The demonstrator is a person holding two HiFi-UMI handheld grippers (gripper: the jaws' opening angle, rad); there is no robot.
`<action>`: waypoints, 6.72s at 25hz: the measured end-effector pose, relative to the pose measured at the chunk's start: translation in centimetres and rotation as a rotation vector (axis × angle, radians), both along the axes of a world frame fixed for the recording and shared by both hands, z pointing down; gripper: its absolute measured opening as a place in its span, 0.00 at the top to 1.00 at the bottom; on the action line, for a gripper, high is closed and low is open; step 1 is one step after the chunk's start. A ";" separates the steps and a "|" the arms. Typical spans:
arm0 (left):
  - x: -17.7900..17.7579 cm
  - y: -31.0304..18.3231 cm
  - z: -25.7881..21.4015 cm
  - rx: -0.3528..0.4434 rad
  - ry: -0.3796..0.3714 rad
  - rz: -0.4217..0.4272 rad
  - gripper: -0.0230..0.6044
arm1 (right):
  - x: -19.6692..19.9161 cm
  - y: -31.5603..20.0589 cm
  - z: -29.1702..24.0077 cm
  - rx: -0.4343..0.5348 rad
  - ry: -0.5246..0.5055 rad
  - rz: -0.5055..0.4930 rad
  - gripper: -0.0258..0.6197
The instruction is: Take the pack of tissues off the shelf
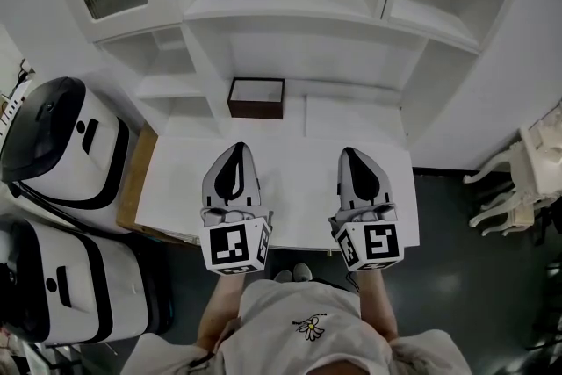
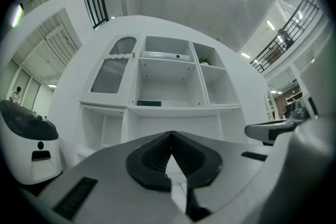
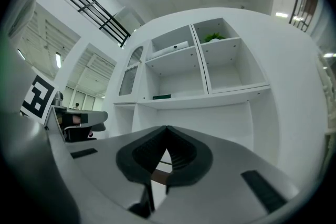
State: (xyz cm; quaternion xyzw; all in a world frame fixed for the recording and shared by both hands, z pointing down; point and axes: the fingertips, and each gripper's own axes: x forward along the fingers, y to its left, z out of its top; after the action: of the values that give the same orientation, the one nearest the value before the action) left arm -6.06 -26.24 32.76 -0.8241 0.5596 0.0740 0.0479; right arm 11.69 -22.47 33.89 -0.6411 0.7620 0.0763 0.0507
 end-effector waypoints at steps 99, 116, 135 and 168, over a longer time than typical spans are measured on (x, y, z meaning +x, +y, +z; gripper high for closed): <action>2.1 -33.7 -19.0 -0.266 -0.250 -0.164 0.29 | 4.4 -2.0 -2.2 -0.042 0.042 0.034 0.96; -2.9 -30.7 -20.0 -0.180 -0.215 -0.355 0.59 | 2.7 -0.6 -2.2 -0.031 0.026 -0.012 0.96; 0.3 -33.6 -16.2 -0.390 -0.055 -0.177 0.28 | 3.2 -1.9 -1.7 -0.028 -0.023 -0.039 0.96; 0.6 -36.0 -16.1 -0.417 -0.071 -0.188 0.33 | 4.4 -3.3 -1.1 -0.037 -0.082 -0.036 0.96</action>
State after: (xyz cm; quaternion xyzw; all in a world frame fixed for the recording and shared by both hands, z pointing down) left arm -5.47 -62.29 16.65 -0.7626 0.6349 -0.0772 -0.0970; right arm 16.05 -25.79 32.80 -0.6308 0.7719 0.0350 0.0716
